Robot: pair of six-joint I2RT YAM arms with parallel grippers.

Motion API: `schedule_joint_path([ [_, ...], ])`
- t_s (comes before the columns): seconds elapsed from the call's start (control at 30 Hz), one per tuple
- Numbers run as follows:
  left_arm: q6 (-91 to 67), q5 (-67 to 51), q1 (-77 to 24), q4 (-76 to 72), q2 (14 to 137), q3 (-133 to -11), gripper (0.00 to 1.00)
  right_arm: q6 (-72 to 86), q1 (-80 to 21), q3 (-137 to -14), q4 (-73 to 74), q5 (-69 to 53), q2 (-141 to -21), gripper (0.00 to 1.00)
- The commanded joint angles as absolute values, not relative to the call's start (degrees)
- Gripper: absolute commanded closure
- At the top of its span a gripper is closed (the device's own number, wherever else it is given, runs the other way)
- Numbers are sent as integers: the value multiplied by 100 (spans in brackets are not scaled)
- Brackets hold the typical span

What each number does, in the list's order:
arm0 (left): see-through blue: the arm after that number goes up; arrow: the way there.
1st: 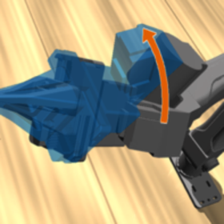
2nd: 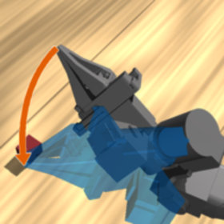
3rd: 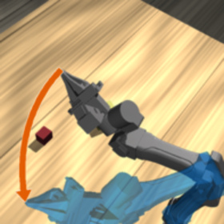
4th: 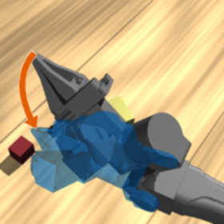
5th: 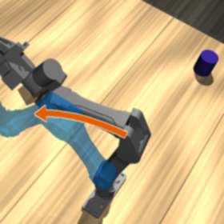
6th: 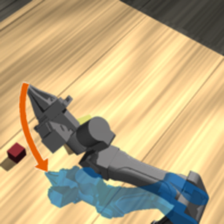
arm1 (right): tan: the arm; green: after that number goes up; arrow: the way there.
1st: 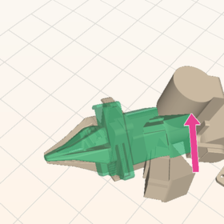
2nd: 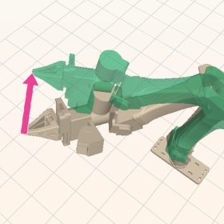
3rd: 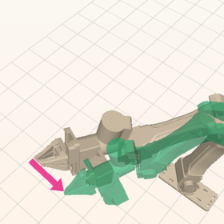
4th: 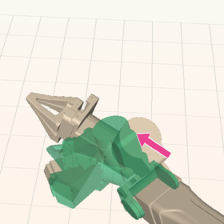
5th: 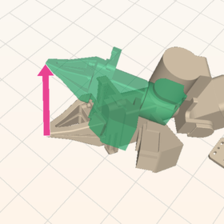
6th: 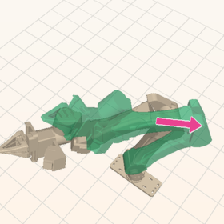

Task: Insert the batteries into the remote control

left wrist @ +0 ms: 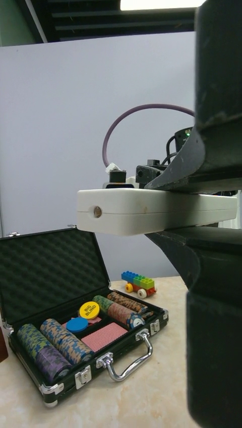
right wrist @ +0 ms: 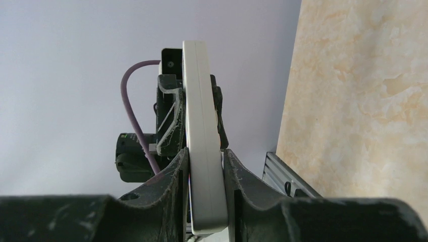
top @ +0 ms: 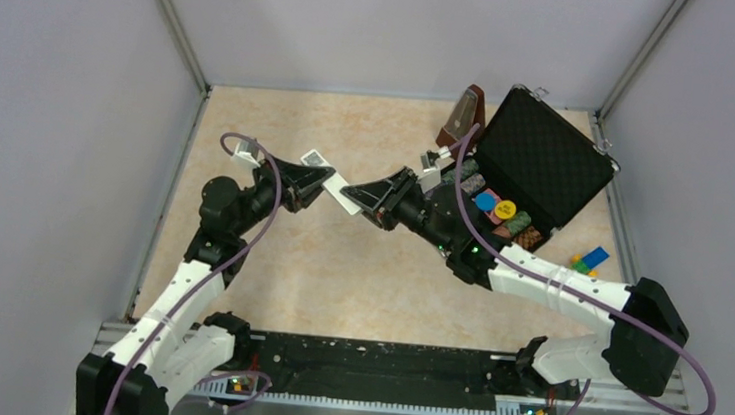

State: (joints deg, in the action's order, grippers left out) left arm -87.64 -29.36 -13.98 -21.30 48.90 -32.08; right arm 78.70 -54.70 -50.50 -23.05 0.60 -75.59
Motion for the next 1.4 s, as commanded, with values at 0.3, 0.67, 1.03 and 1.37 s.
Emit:
schedule_joint_path([
  [0.3,-7824,-3956,-1817,-2086,4438,-3812,100,7857,-5564,-5409,-1429,-18,-7839,60],
  [0.67,-6158,-3694,-1800,-694,4308,-4332,100,7059,-5527,-4971,-742,50,-6546,23],
  [1.03,-5867,-4926,-1802,-1405,4471,-4457,100,4193,-5248,-5604,-46,-2048,-6203,18],
  [1.37,-6077,-5311,-1806,-1608,4804,-4539,100,3836,-5254,-6224,-148,-2866,-7184,37],
])
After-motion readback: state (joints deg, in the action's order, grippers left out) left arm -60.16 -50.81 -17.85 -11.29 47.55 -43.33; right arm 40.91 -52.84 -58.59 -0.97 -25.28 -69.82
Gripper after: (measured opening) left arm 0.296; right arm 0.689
